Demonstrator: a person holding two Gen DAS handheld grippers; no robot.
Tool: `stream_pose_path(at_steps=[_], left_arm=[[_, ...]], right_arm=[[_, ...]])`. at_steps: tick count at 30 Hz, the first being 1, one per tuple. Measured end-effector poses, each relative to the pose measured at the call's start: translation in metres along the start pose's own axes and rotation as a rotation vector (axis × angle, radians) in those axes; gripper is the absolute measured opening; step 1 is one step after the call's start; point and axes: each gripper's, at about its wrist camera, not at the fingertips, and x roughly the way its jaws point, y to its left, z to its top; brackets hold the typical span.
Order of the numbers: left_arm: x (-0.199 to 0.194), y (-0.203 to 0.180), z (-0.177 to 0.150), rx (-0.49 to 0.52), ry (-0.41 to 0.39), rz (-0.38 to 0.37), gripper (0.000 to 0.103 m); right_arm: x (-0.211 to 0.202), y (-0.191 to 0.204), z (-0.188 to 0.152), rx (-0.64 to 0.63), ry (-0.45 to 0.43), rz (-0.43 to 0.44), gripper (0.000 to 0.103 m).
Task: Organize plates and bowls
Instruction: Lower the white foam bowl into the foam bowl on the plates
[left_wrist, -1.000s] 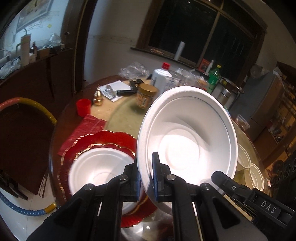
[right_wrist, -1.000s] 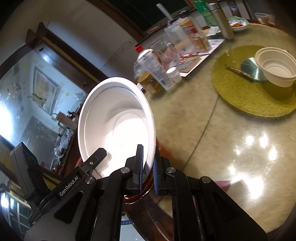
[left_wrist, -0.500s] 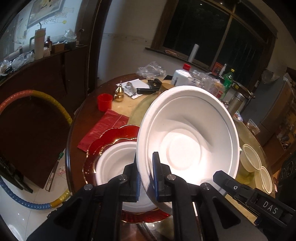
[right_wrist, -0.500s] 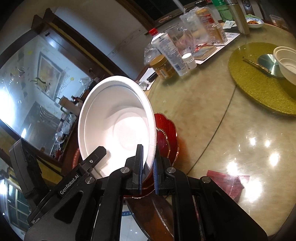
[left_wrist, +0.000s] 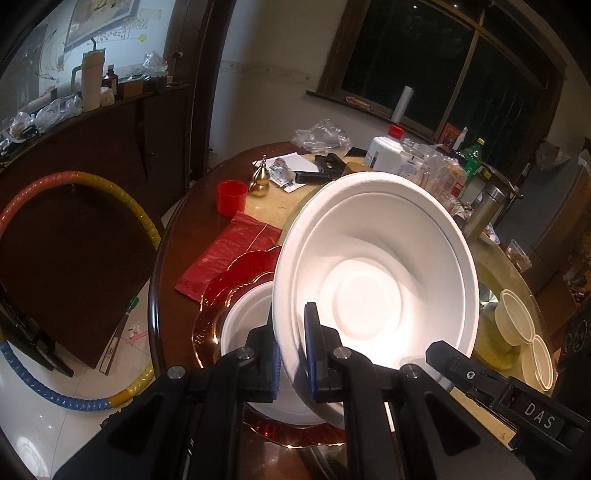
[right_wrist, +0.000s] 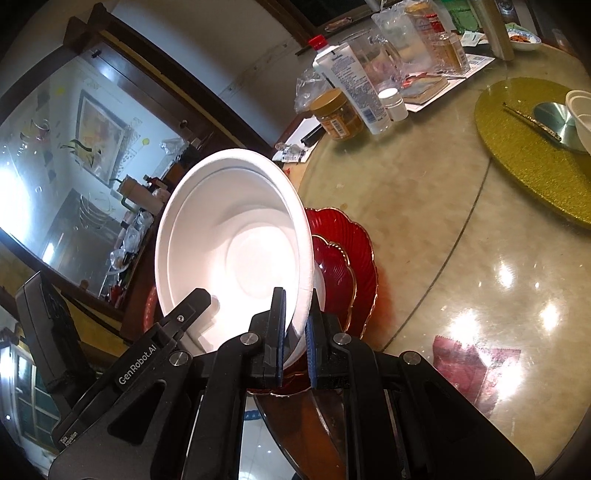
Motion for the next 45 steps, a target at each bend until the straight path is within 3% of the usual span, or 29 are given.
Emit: stream_pose_path(at_steps=[45], left_arm=[[0.023, 0.031, -0.011, -0.033, 0.076, 0.105, 0.011]], right_arm=[[0.05, 0.006, -0.005, -0.048, 0.148, -0.002, 0.01]])
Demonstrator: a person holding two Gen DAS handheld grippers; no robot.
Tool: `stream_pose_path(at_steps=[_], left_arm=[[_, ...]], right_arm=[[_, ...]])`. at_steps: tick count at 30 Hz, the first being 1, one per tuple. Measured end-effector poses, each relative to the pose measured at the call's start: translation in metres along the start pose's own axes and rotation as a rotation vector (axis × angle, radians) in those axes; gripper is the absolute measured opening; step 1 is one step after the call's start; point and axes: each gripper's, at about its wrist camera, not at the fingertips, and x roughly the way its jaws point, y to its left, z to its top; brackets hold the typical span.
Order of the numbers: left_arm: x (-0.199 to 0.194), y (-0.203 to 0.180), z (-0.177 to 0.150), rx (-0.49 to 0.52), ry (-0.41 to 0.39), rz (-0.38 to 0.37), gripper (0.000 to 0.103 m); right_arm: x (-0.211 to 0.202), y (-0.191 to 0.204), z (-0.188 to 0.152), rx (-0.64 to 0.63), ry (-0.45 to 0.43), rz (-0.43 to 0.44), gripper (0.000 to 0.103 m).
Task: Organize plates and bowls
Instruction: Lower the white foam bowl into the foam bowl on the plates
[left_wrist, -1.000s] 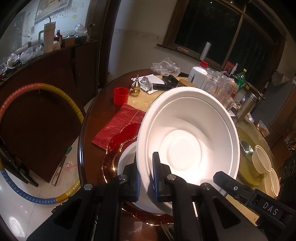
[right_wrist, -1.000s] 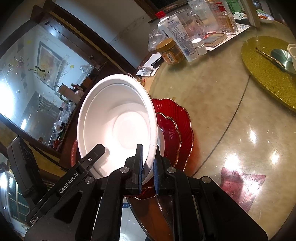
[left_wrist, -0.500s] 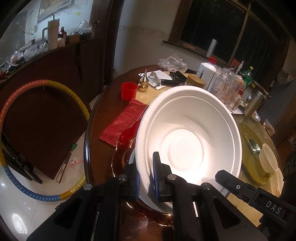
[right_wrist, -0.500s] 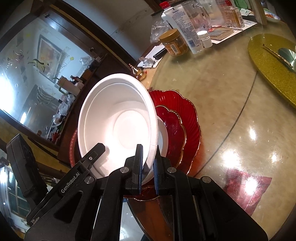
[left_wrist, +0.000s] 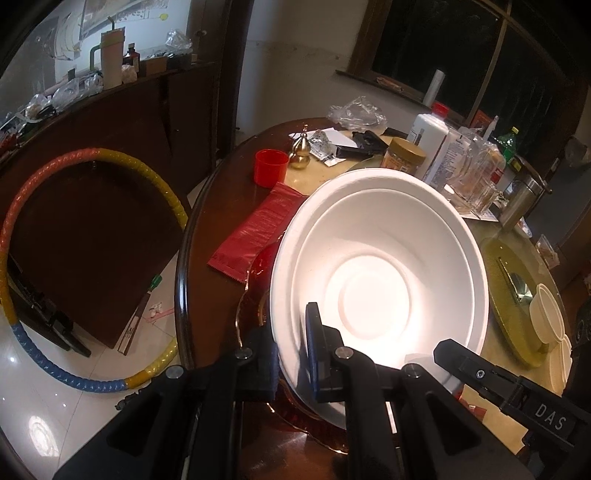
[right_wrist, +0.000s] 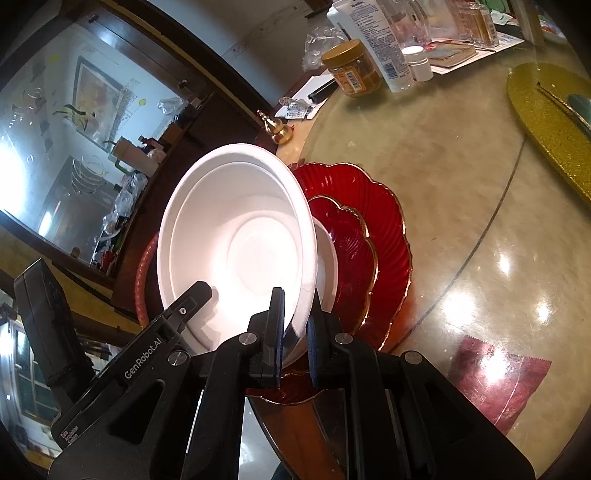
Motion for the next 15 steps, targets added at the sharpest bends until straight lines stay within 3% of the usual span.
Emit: stream_pose_path(at_steps=[15], left_arm=[[-0.001, 0.0051, 0.0028, 0.003, -0.008, 0.013, 0.011]], right_arm=[[-0.0003, 0.006, -0.001, -0.035, 0.001, 0.008, 0.011]])
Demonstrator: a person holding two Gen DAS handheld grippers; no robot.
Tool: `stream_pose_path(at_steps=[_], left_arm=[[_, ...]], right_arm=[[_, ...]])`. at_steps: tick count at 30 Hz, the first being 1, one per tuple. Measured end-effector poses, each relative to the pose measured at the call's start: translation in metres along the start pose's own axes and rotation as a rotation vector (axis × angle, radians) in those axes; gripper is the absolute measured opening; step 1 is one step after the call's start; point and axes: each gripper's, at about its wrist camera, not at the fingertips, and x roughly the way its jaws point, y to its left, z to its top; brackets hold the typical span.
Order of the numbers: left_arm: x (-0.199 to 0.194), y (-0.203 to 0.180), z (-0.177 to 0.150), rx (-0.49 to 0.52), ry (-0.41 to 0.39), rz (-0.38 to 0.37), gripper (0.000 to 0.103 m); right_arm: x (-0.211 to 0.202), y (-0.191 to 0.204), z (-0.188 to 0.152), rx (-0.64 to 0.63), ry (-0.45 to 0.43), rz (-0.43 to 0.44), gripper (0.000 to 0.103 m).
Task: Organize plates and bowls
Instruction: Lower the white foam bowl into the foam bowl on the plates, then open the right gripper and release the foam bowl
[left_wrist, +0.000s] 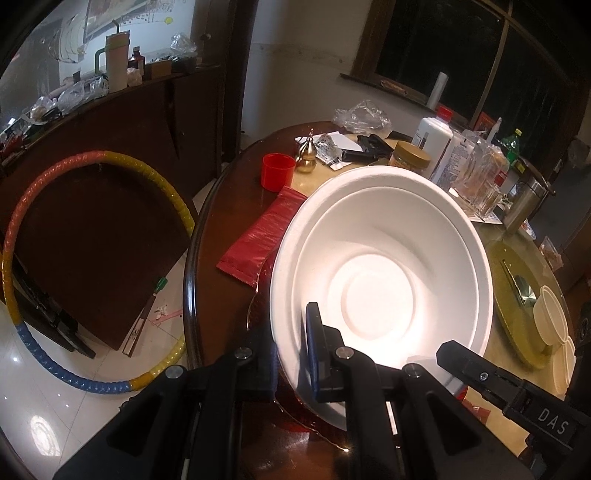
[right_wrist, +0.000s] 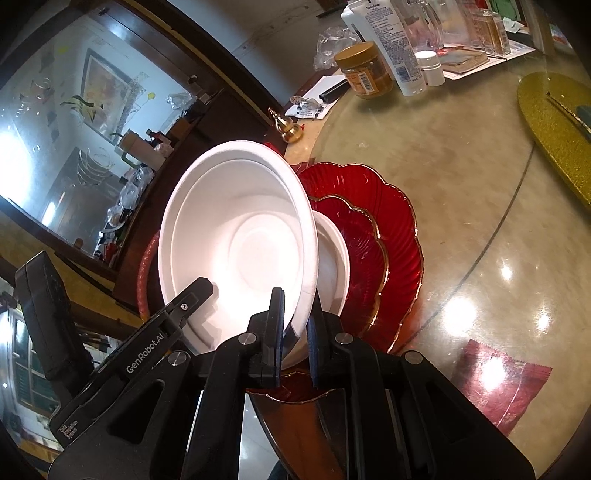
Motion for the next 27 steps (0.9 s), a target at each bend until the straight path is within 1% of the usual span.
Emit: stream_pose_path(at_steps=[8, 22, 27], left_arm=[[0.0019, -0.0008, -0.0008, 0.007, 0.017, -0.004, 0.012], [0.0026, -0.0032, -0.0008, 0.015, 0.015, -0.006, 0.014], [0.0013, -0.004, -0.0003, 0.015, 0.011, -0.004, 0.015]], right_arm=[[0.0006, -0.001, 0.0009, -0.004, 0.006, -0.015, 0.011], [-0.0005, 0.0024, 0.0059, -0.03, 0.0, -0.039, 0.011], [-0.0016, 0.0041, 0.0059, -0.054, -0.006, -0.055, 0.013]])
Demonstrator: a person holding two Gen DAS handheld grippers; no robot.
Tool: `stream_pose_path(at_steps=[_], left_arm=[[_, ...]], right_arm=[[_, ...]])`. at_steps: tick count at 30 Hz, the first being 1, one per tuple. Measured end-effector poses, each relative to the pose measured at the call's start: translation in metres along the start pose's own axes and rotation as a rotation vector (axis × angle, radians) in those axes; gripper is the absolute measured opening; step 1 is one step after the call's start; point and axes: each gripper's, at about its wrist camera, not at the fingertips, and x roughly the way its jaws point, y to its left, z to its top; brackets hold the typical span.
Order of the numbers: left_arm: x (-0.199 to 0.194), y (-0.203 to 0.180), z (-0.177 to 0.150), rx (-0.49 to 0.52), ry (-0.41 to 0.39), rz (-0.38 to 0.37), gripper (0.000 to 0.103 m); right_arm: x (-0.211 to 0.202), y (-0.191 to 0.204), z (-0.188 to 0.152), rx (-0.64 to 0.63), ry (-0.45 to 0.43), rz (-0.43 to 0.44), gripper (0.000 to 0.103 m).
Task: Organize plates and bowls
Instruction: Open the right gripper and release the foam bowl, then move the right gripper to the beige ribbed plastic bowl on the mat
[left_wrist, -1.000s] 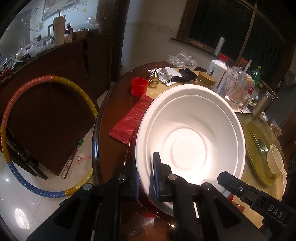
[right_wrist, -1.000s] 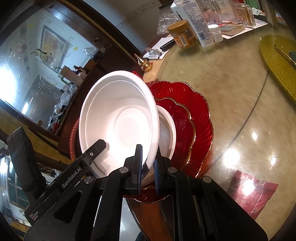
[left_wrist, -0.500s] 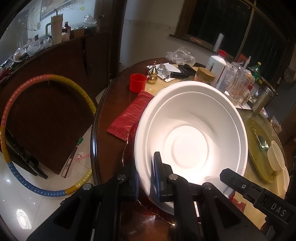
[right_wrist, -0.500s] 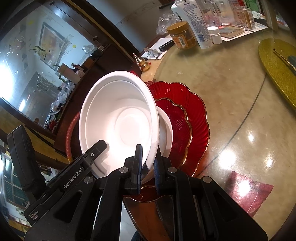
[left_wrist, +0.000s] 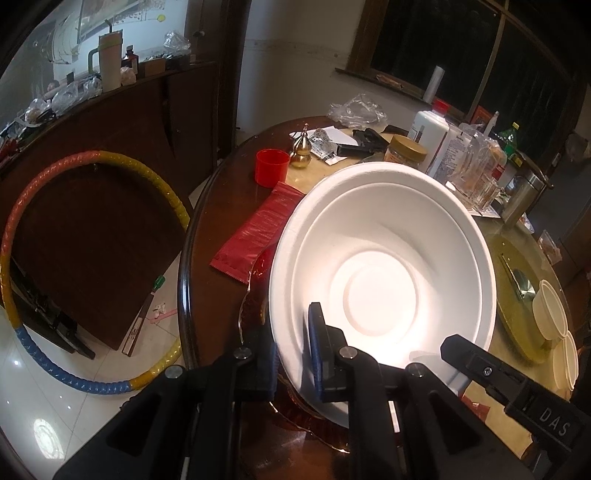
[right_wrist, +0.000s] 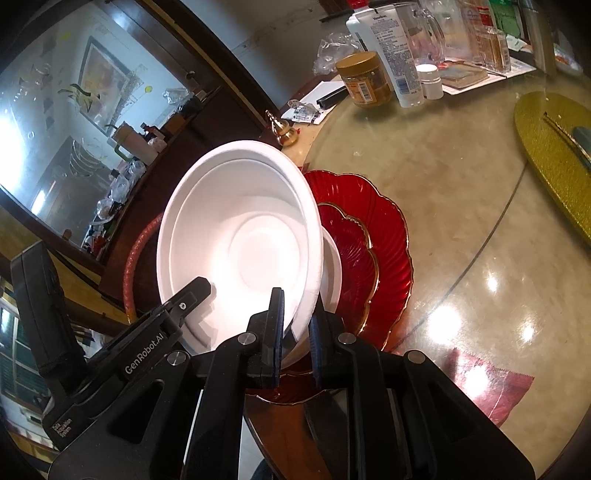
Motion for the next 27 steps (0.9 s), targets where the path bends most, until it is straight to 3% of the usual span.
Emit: stream_pose_path(at_steps=[7, 9, 14, 21, 22, 25, 27], left_arm=[[0.002, 0.003, 0.001, -0.011, 0.006, -0.001, 0.015], [0.002, 0.006, 0.002, -0.028, 0.007, -0.002, 0.021], [-0.006, 0.014, 0.006, -0.069, -0.016, -0.005, 0.059], [-0.018, 0.016, 0.008, -0.094, -0.078, -0.007, 0.062], [-0.022, 0.016, 0.009, -0.103, -0.094, -0.016, 0.063], [-0.032, 0.017, 0.009, -0.126, -0.15, -0.021, 0.067], [-0.04, 0.017, 0.009, -0.138, -0.194, -0.024, 0.071]], right_arm=[[-0.001, -0.002, 0.002, -0.003, -0.013, -0.011, 0.014], [-0.002, -0.002, 0.002, -0.003, -0.02, -0.012, 0.014], [-0.008, -0.003, 0.004, 0.002, -0.046, -0.024, 0.014], [-0.024, -0.008, 0.005, 0.029, -0.098, 0.002, 0.014], [-0.027, -0.01, 0.005, 0.034, -0.107, 0.009, 0.016], [-0.036, -0.017, 0.003, 0.064, -0.148, 0.044, 0.04], [-0.045, -0.022, 0.002, 0.082, -0.184, 0.063, 0.043]])
